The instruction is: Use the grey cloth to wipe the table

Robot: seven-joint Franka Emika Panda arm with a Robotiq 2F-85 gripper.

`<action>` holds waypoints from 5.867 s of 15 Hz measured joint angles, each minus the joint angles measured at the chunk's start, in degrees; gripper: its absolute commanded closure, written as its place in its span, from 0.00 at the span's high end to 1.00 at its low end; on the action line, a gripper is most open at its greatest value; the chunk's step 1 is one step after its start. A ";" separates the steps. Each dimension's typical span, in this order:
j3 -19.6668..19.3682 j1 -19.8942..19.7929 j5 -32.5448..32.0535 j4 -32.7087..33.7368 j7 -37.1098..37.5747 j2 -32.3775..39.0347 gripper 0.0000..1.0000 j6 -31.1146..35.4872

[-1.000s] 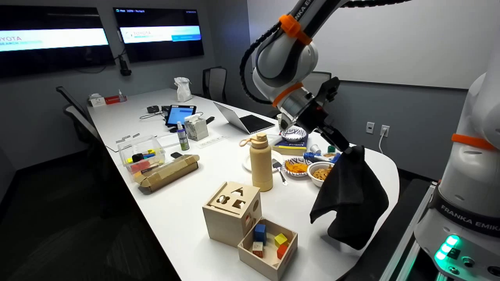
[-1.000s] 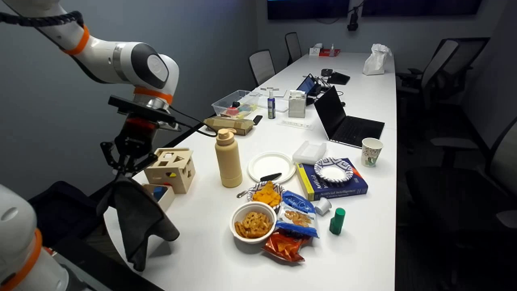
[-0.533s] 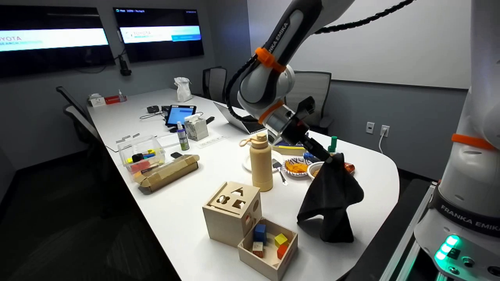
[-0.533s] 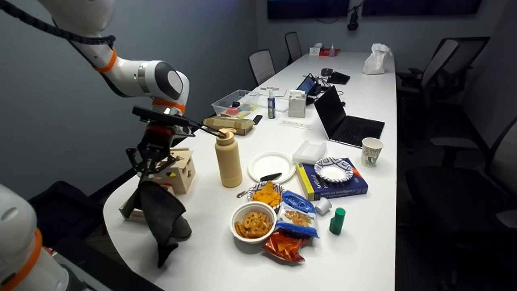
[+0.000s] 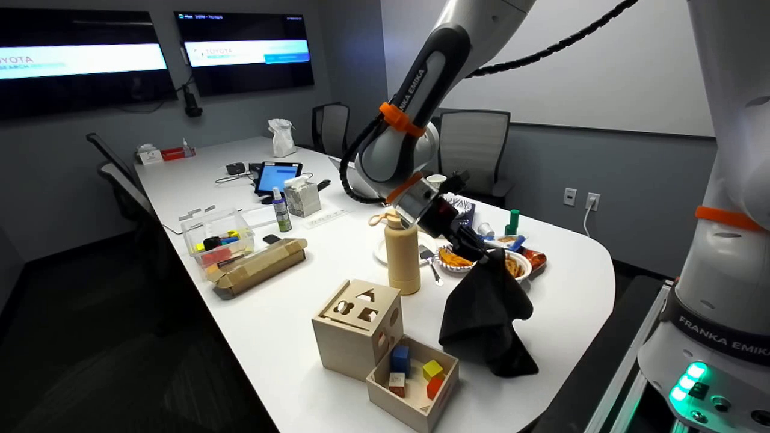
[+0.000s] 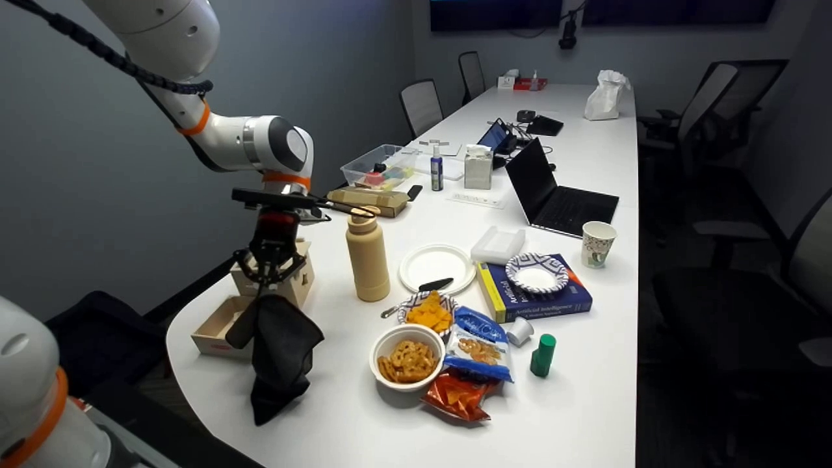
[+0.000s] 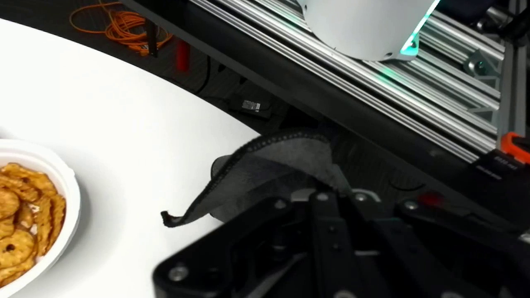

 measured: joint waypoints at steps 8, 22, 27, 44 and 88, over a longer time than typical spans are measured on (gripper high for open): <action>-1.76 -1.22 -1.91 1.15 13.20 1.42 0.01 5.31; -5.92 -2.48 -4.44 1.67 30.08 2.34 0.35 13.03; -7.21 -2.46 -6.35 1.50 35.72 3.90 0.73 21.67; -8.46 -2.80 -1.25 -12.87 44.67 -6.31 1.00 41.22; 20.00 -30.01 23.62 -21.71 9.96 15.60 0.01 78.33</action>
